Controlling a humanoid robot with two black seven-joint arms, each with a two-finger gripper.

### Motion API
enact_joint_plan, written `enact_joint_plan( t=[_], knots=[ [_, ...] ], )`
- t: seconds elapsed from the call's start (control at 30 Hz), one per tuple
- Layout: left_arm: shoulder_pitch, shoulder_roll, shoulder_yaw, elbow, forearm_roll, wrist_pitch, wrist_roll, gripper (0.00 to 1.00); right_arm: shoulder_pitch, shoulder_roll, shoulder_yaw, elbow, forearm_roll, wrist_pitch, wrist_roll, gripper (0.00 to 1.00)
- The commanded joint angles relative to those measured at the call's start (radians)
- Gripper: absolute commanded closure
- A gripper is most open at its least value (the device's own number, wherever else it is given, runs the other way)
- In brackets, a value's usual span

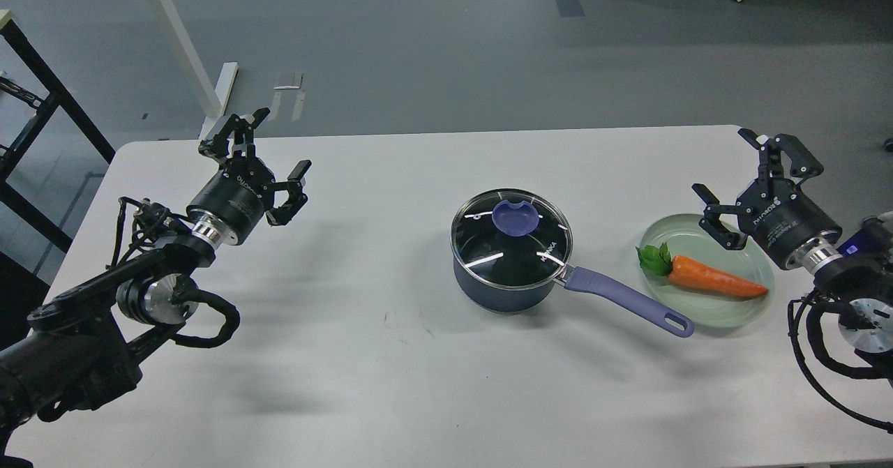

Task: Open pot lid
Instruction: 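Move the right gripper toward the purple pan handle, then grasp the purple pan handle with the right gripper to steady the pan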

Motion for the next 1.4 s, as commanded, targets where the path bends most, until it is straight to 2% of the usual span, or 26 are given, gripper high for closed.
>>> enact_joint_plan(
  t=[0.0,0.17,0.27,0.47,0.63,0.8,1.0,1.17,1.37],
  knots=[
    [0.022,-0.007,-0.023,0.001,0.000,0.005,0.000,0.01,-0.005,-0.003,0.004,0.003,0.000,0.001,0.000,0.00],
    [0.024,-0.001,-0.023,0.001,0.020,0.008,0.000,0.01,0.001,-0.030,0.001,0.037,-0.011,-0.001,0.000,0.00],
    [0.022,0.008,-0.024,0.000,0.021,0.014,0.000,0.01,0.045,-0.113,-0.001,0.102,-0.082,-0.013,0.000,0.00],
    [0.022,0.017,-0.023,-0.011,0.021,0.021,0.000,0.01,0.211,-0.295,-0.016,0.273,-0.437,-0.045,0.000,0.00],
    [0.022,0.016,-0.023,-0.013,0.021,0.023,0.000,0.01,0.320,-0.389,-0.039,0.421,-0.853,-0.045,0.000,0.00],
    [0.022,0.016,-0.023,-0.013,0.021,0.023,0.000,0.01,0.417,-0.385,-0.160,0.521,-1.338,-0.071,0.000,0.00],
    [0.022,0.016,-0.024,-0.014,0.021,0.023,0.000,0.01,0.538,-0.379,-0.399,0.578,-1.719,-0.119,0.000,0.00],
    [0.022,0.014,-0.024,-0.014,0.021,0.024,0.000,0.01,0.578,-0.336,-0.479,0.567,-1.899,-0.176,0.000,0.00],
    [0.022,0.017,-0.024,-0.014,0.021,0.024,0.000,0.01,0.584,-0.257,-0.534,0.517,-1.965,-0.179,0.000,0.00]
  ],
)
